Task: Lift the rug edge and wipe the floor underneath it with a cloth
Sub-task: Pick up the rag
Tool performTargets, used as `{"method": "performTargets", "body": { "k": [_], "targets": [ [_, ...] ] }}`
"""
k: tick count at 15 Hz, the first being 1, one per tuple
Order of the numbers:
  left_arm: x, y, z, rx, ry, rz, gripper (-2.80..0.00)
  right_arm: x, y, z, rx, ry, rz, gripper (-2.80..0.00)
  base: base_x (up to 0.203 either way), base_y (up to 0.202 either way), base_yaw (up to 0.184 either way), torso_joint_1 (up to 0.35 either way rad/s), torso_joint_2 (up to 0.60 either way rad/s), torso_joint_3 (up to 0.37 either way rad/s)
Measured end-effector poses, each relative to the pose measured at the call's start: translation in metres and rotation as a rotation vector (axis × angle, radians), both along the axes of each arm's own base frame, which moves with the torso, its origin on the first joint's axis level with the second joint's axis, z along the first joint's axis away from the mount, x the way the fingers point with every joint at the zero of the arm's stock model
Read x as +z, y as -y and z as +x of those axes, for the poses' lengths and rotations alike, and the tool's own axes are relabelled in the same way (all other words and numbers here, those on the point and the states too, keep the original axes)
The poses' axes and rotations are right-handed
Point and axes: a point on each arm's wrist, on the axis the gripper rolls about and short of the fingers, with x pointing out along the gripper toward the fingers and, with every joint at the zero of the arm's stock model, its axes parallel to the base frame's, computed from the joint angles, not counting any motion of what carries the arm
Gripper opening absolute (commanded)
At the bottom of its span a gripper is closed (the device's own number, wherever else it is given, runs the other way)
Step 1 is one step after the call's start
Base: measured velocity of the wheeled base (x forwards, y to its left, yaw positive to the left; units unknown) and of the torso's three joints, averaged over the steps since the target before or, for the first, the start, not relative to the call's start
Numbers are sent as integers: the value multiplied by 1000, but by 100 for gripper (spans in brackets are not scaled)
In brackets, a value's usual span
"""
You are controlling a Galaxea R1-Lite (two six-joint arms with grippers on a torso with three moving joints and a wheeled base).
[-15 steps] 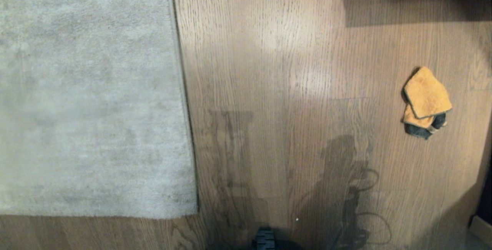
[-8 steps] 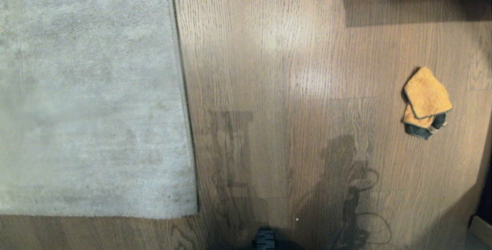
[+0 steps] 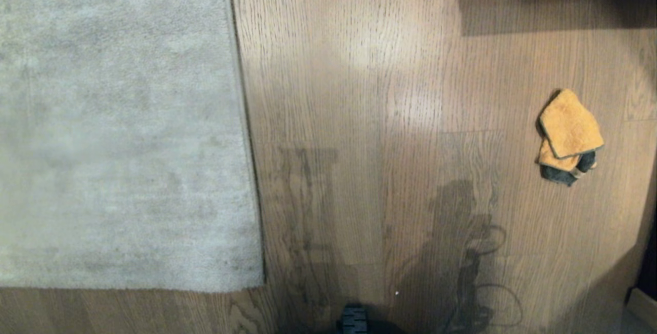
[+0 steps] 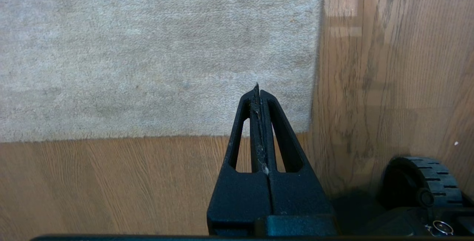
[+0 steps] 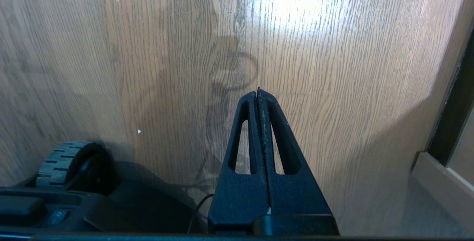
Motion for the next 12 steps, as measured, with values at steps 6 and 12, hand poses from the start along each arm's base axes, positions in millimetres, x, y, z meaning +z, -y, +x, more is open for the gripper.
{"method": "performTargets", "body": {
  "k": [6,12],
  "targets": [
    [0,0,0,0,0,0,-280,13,0,-4,21,18,-46,-280,0,0,0,0,0,0],
    [0,0,0,0,0,0,-280,46,0,2,24,-84,-25,-280,0,0,0,0,0,0]
  ]
}}
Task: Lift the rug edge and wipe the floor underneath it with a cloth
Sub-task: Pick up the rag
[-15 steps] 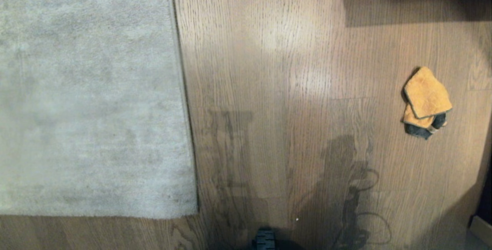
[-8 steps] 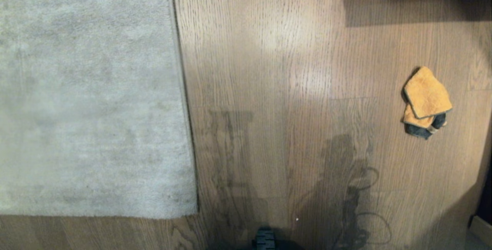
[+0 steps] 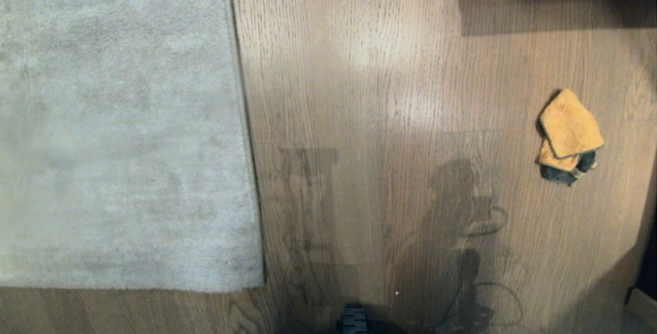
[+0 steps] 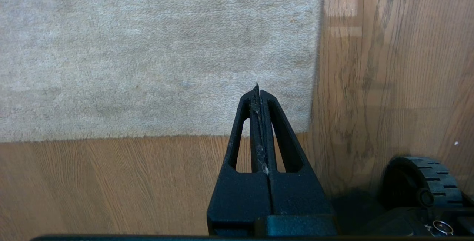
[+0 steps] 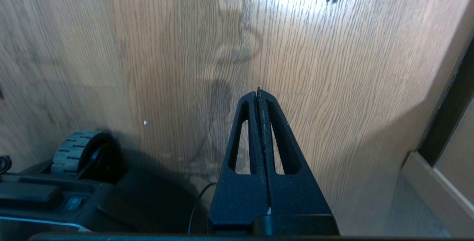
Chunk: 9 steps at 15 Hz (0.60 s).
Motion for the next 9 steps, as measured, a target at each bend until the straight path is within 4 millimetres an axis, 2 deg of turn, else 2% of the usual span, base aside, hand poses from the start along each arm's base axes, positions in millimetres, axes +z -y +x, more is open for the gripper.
{"method": "performTargets", "body": {
  "k": [4,9],
  "targets": [
    [0,0,0,0,0,0,-280,28,0,21,-9,-93,16,-280,0,0,0,0,0,0],
    [0,0,0,0,0,0,-280,62,1,56,-47,-189,14,-280,0,0,0,0,0,0]
  ]
}}
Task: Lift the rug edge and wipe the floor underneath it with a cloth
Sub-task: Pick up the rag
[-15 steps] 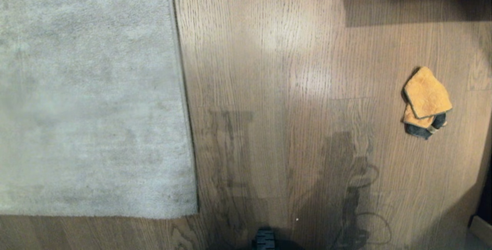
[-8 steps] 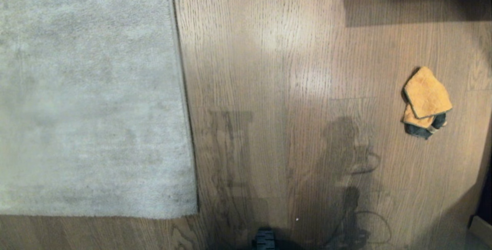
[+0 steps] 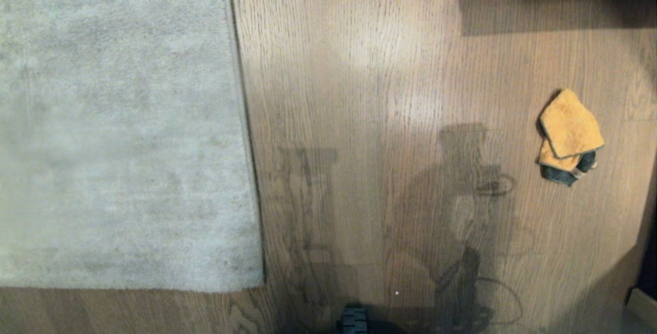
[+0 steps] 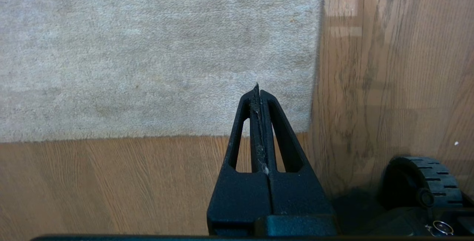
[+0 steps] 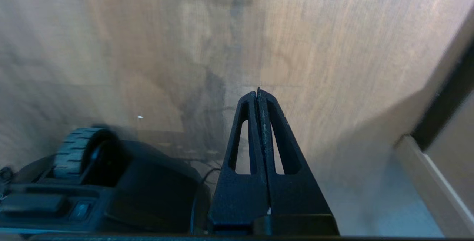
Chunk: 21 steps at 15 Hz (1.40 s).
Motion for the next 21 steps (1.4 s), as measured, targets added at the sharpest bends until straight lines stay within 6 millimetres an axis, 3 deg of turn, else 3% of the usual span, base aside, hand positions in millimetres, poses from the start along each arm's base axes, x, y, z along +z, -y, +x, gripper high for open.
{"method": "performTargets", "body": {
  "k": [5,6,9,12,21],
  "targets": [
    [0,0,0,0,0,0,-280,19,1,50,-42,-51,-19,-280,0,0,0,0,0,0],
    [0,0,0,0,0,0,-280,20,2,61,-55,-53,-25,0,0,0,0,0,0,0],
    [0,0,0,0,0,0,-280,17,3,86,-92,-70,-41,0,0,0,0,0,0,0],
    [0,0,0,0,0,0,-280,5,7,95,-132,-134,-47,0,0,0,0,0,0,0],
    [0,0,0,0,0,0,-280,-19,16,82,-208,-203,-28,0,0,0,0,0,0,0]
  ]
}}
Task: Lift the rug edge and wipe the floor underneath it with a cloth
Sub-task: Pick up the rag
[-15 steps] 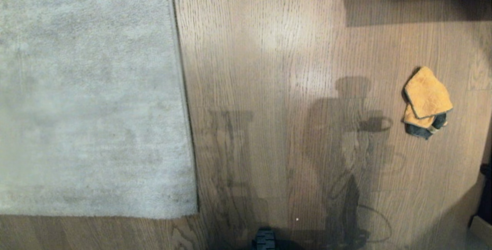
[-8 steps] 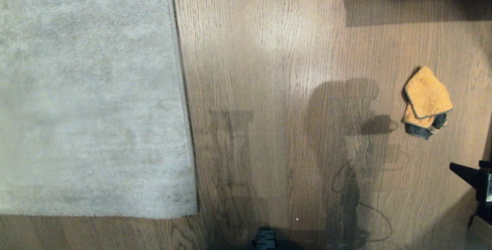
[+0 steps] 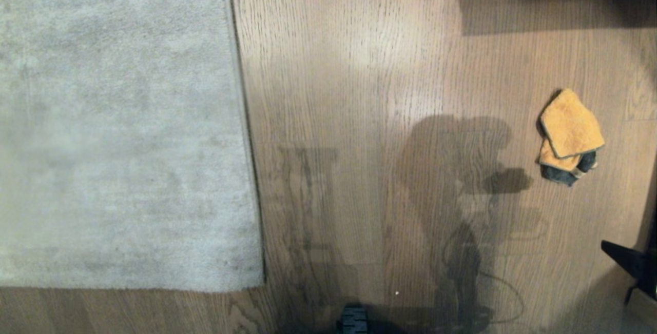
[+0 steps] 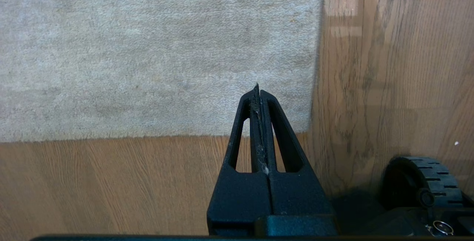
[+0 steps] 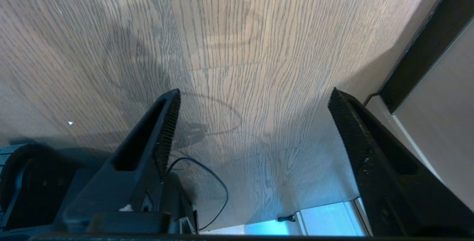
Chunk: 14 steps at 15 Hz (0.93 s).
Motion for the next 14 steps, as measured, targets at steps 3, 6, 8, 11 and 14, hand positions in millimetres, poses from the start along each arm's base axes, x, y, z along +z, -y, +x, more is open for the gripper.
{"method": "performTargets", "body": {
  "k": [3,6,8,11,14],
  "targets": [
    [0,0,0,0,0,0,-280,-1,1,6,-7,2,21,0,0,0,0,0,0,0],
    [0,0,0,0,0,0,-280,4,3,24,-32,85,71,0,0,0,0,0,0,0],
    [0,0,0,0,0,0,-280,5,7,39,-52,127,80,0,0,0,0,0,0,0],
    [0,0,0,0,0,0,-280,3,18,64,-89,154,74,0,0,0,0,0,0,0],
    [0,0,0,0,0,0,-280,5,34,96,-115,171,74,0,0,0,0,0,0,0]
  ]
}}
